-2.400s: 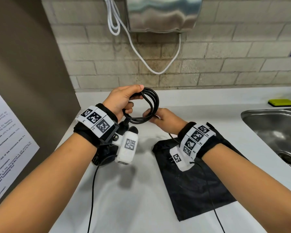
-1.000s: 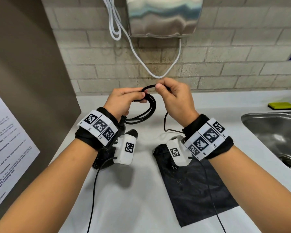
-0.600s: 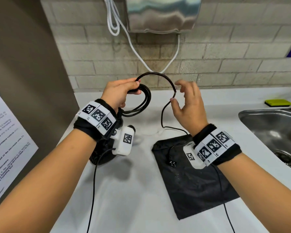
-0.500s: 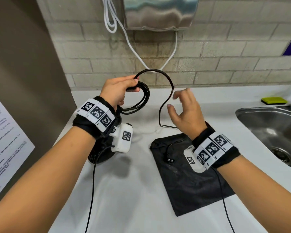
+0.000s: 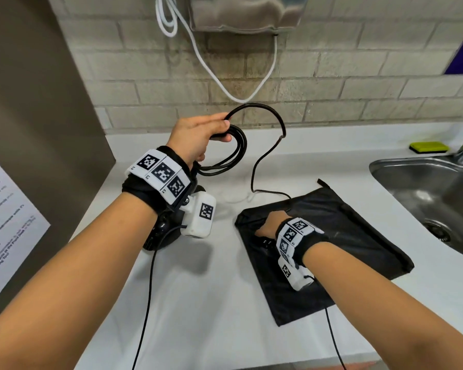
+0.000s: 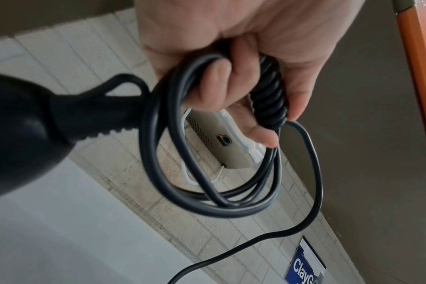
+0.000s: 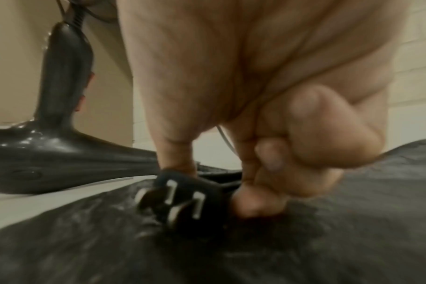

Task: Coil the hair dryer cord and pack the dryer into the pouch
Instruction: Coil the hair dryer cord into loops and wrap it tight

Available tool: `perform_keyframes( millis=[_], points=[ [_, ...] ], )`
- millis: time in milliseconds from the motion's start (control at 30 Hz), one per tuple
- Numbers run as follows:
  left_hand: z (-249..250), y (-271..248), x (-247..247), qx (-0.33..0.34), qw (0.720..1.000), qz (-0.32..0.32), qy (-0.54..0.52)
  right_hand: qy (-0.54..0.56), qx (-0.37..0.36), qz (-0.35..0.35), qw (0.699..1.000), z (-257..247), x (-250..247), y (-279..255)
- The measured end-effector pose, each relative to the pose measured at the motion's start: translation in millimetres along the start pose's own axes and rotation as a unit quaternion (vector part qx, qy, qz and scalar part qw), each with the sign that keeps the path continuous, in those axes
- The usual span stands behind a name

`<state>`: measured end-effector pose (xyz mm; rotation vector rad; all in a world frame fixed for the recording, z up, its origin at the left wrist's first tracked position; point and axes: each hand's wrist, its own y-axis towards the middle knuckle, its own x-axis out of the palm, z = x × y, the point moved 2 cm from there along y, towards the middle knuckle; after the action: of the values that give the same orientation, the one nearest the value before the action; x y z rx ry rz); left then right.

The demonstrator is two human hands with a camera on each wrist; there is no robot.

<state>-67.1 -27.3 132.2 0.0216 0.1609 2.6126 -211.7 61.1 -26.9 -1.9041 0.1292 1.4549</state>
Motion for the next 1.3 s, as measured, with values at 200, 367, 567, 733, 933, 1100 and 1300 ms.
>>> perform_keyframes(
  millis=[200, 367, 567, 733, 933, 1100, 1300],
  points=[
    [-0.1, -3.4, 2.4, 0.0, 1.0, -0.003, -0.011, 0.064, -0.015, 0.034, 0.997, 1.9, -6.4, 1.5],
    [-1.8, -4.3, 0.7, -0.001, 1.0, 0.0, -0.023, 0.512, -0.114, 0.239, 0.817, 0.8, -35.6, -1.1],
    [-0.6, -5.0, -2.1, -0.006, 0.999, 0.023, -0.024, 0.695, -0.295, 0.409, 0.512, -22.4, -70.1, -47.8],
    [-7.3, -1.9, -0.7, -0.028, 0.999, 0.012, -0.026, 0.627, -0.386, 0.414, 0.535, -46.9, -73.7, -54.0],
    [-17.9, -1.2, 3.6, -0.088, 0.994, -0.026, -0.067, 0.484, -0.329, 0.534, 0.611, -56.3, -70.1, -28.9],
    [-13.8, -1.3, 2.9, -0.09, 0.992, -0.036, -0.075, 0.512, -0.375, 0.483, 0.603, -67.7, -81.9, -26.1],
    [-8.2, 10.2, -7.5, -0.088, 0.993, -0.011, -0.075, 0.462, -0.396, 0.378, 0.698, -72.0, -100.2, -24.2]
  ],
)
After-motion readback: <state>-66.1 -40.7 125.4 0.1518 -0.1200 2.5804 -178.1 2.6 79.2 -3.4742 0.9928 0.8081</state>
